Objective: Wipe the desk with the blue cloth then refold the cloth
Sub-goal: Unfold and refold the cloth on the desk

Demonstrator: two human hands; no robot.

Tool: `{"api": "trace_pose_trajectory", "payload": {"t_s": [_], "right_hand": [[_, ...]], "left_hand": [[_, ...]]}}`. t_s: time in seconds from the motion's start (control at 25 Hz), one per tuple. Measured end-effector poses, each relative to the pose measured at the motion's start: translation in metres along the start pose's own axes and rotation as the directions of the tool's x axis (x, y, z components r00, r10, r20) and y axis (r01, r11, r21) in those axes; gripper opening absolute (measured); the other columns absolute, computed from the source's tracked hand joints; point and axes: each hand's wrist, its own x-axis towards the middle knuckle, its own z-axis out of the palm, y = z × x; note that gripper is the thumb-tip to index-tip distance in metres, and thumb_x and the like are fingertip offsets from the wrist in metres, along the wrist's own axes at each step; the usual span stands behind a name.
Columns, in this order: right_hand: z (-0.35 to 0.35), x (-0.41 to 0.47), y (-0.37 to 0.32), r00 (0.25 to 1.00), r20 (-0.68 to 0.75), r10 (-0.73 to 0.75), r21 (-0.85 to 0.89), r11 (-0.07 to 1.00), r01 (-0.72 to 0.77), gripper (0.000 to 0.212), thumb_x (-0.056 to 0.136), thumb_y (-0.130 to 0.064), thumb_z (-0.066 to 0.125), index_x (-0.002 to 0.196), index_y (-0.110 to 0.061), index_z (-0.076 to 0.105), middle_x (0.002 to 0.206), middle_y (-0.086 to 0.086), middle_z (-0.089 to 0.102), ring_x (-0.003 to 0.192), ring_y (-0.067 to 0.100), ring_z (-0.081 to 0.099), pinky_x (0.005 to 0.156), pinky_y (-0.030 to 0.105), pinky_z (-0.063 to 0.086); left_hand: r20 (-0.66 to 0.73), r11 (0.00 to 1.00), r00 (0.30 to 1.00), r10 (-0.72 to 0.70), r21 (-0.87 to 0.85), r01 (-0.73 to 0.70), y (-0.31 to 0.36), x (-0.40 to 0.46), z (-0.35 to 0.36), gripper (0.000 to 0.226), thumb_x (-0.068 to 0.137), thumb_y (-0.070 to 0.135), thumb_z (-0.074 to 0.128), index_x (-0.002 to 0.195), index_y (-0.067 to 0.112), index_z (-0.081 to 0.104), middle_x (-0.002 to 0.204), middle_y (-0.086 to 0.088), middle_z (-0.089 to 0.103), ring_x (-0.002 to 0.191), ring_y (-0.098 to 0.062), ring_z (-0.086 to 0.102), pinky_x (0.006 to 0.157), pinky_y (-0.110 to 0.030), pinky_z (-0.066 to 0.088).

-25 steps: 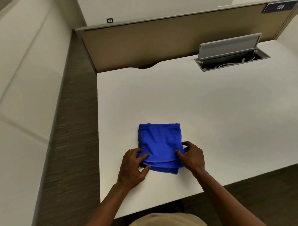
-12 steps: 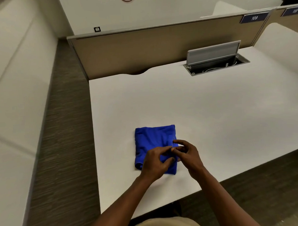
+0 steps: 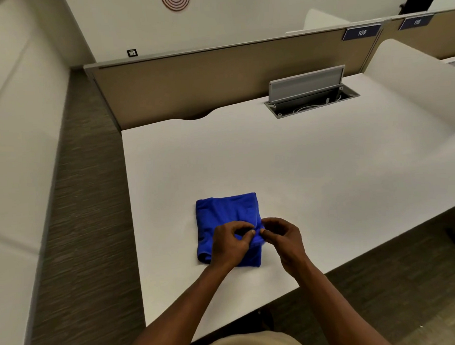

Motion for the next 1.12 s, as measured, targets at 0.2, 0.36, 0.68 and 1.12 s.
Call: {"api": "trace_pose_trajectory", "payload": {"t_s": [0.2, 0.36, 0.68, 1.12], "right_hand": [[0.005, 0.002, -0.003, 0.999, -0.037, 0.012, -0.012, 1.0, -0.013, 0.004, 0.092, -0.015, 0.078, 0.092, -0.014, 0.082, 0.09, 0.007, 0.081, 0.096, 0.031, 0.077, 0.085, 0.037, 0.063], [0.011, -0.003, -0.011, 0.999, 0.041, -0.036, -0.076, 0.996, 0.039, 0.011, 0.087, -0.022, 0.084, 0.097, -0.021, 0.082, 0.095, 0.003, 0.082, 0.094, 0.019, 0.078, 0.085, 0.034, 0.062], [0.029, -0.002, -0.057, 0.957, 0.171, -0.233, -0.363, 0.889, 0.281, 0.037, 0.088, 0.006, 0.066, 0.105, -0.022, 0.081, 0.141, -0.024, 0.056, 0.098, 0.003, 0.075, 0.082, 0.03, 0.062], [0.061, 0.013, -0.166, 0.527, 0.735, -0.427, -0.514, 0.156, 0.844, 0.025, 0.093, 0.001, 0.07, 0.113, -0.008, 0.081, 0.108, 0.007, 0.081, 0.094, 0.027, 0.076, 0.083, 0.037, 0.059]], "left_hand": [[0.067, 0.992, 0.99, 0.123, 0.028, -0.125, 0.0, -0.008, 0.001, 0.019, 0.089, 0.019, 0.079, 0.106, 0.012, 0.08, 0.099, -0.001, 0.079, 0.089, -0.006, 0.071, 0.082, -0.025, 0.06], [0.105, 0.989, 0.985, 0.138, 0.033, -0.142, -0.002, -0.011, 0.0, 0.023, 0.089, 0.024, 0.079, 0.11, 0.015, 0.079, 0.102, 0.001, 0.077, 0.092, -0.009, 0.07, 0.08, -0.03, 0.06], [-0.093, 0.997, 0.993, 0.07, 0.052, -0.065, -0.005, -0.005, -0.017, 0.016, 0.086, 0.012, 0.08, 0.101, 0.012, 0.074, 0.094, 0.004, 0.074, 0.085, -0.005, 0.068, 0.078, -0.018, 0.057], [-0.308, 0.965, 0.917, 0.255, 0.139, -0.222, 0.005, 0.004, -0.069, 0.014, 0.089, 0.018, 0.074, 0.099, 0.02, 0.065, 0.094, 0.007, 0.072, 0.082, -0.01, 0.064, 0.075, -0.026, 0.052]]}}
